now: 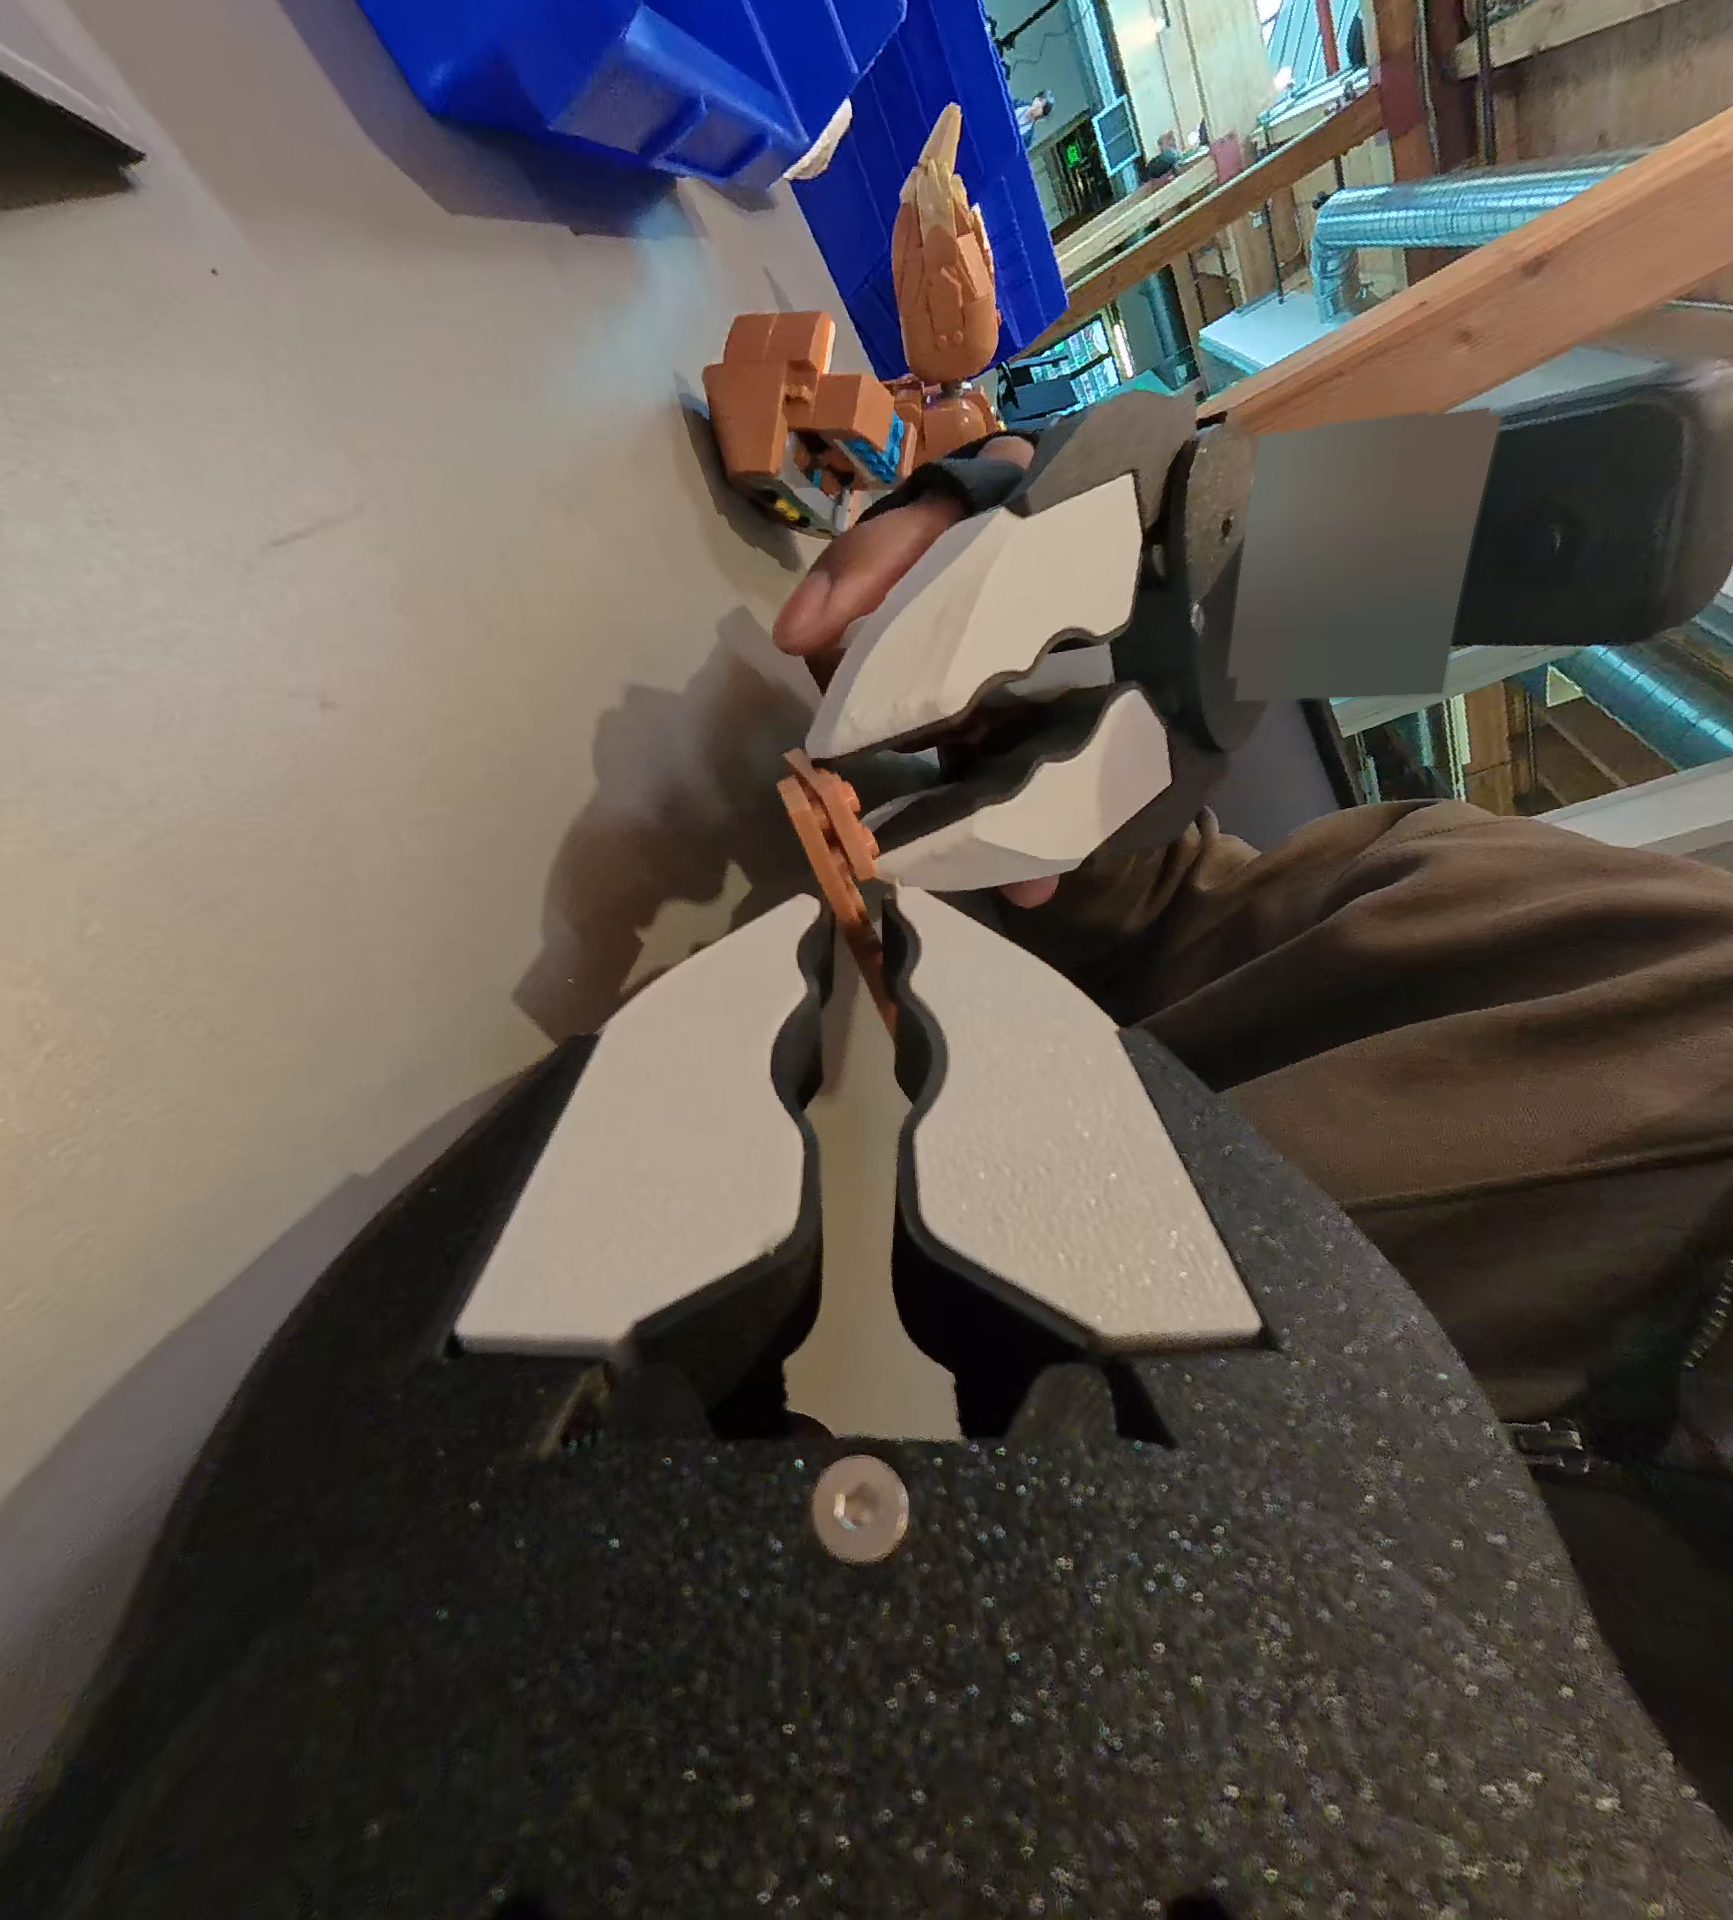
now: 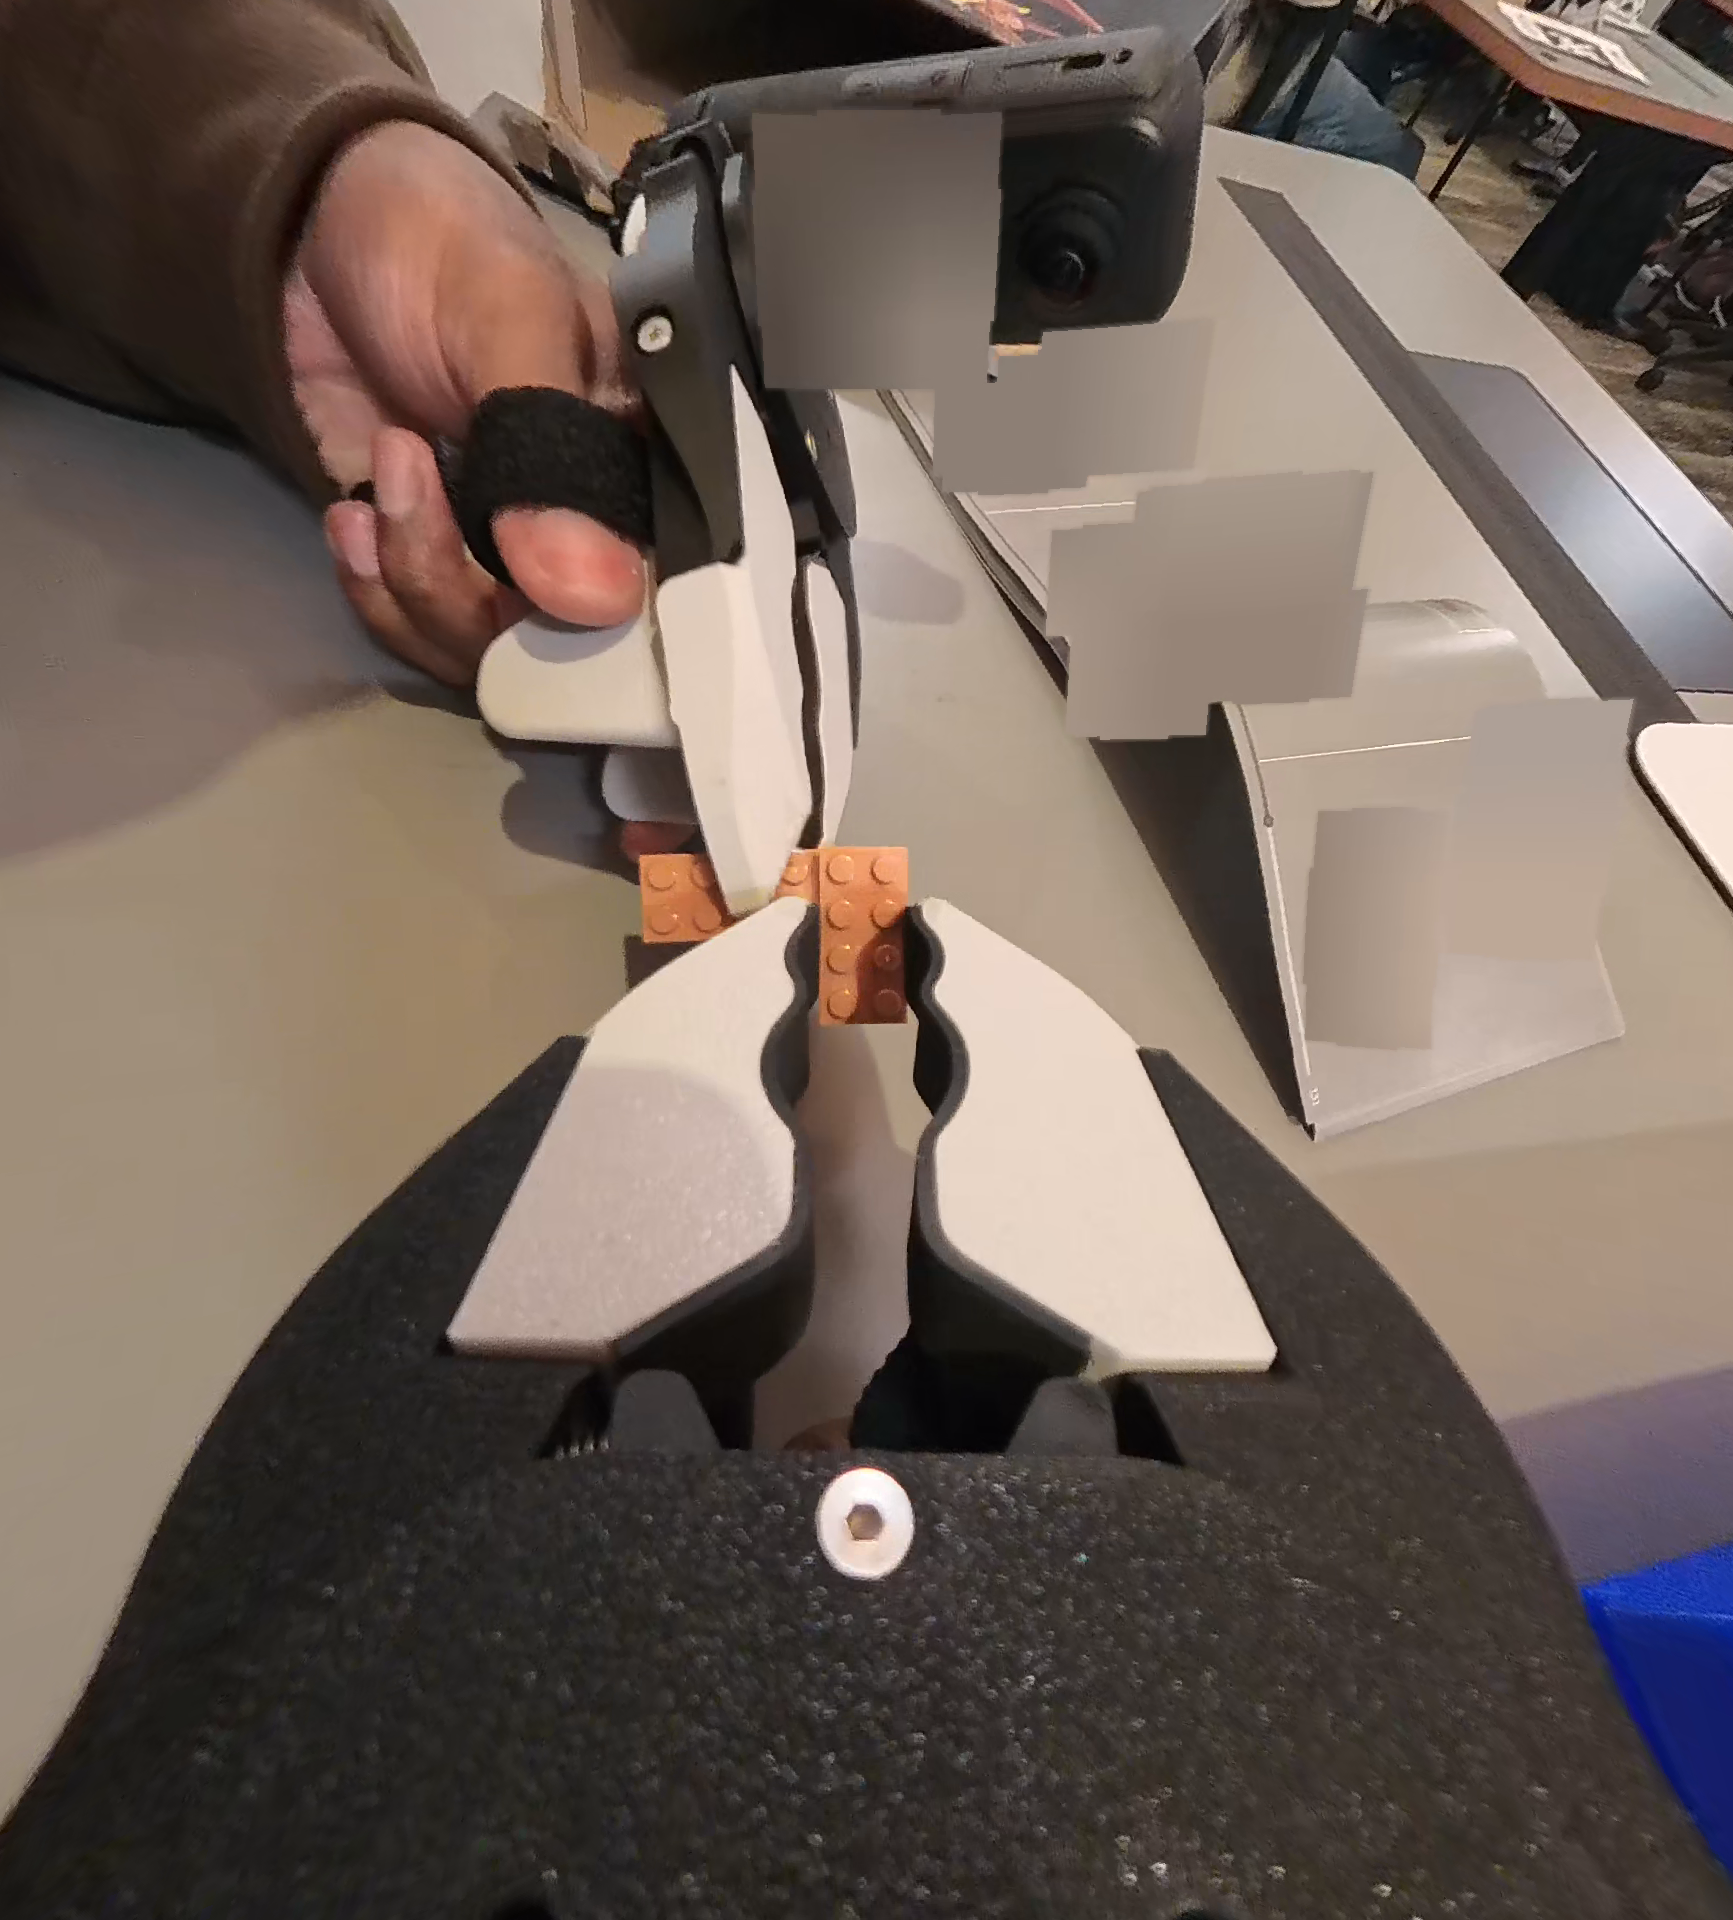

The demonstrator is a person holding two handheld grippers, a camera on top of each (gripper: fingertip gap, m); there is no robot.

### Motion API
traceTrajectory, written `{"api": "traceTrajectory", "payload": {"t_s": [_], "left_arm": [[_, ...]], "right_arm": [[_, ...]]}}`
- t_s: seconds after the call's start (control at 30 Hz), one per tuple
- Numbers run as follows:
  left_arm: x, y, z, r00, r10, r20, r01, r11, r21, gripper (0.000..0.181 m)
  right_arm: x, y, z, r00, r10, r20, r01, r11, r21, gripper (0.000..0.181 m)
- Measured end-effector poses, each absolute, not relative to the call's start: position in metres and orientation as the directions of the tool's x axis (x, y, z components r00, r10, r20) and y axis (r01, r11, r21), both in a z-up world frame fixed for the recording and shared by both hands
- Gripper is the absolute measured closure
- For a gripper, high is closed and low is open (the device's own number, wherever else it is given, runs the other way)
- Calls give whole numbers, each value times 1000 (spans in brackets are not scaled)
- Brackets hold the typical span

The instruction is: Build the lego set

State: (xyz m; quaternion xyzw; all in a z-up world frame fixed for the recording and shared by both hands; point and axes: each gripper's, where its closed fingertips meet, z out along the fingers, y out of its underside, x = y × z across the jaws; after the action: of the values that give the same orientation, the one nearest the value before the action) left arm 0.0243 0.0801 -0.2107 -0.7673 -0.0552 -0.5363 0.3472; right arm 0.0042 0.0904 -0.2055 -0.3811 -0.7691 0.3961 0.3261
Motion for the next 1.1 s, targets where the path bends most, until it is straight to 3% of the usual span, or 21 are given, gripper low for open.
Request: {"api": "traceTrajectory", "payload": {"t_s": [0.63,1.1], "left_arm": [[36,66,-201,462,-520,718,250,-701,-668,167],[38,62,-195,447,-585,677,218,-663,-716,167]], "right_arm": [[14,76,-197,-567,795,215,265,423,-867,167],[16,75,-193,-565,778,276,236,473,-849,168]]}}
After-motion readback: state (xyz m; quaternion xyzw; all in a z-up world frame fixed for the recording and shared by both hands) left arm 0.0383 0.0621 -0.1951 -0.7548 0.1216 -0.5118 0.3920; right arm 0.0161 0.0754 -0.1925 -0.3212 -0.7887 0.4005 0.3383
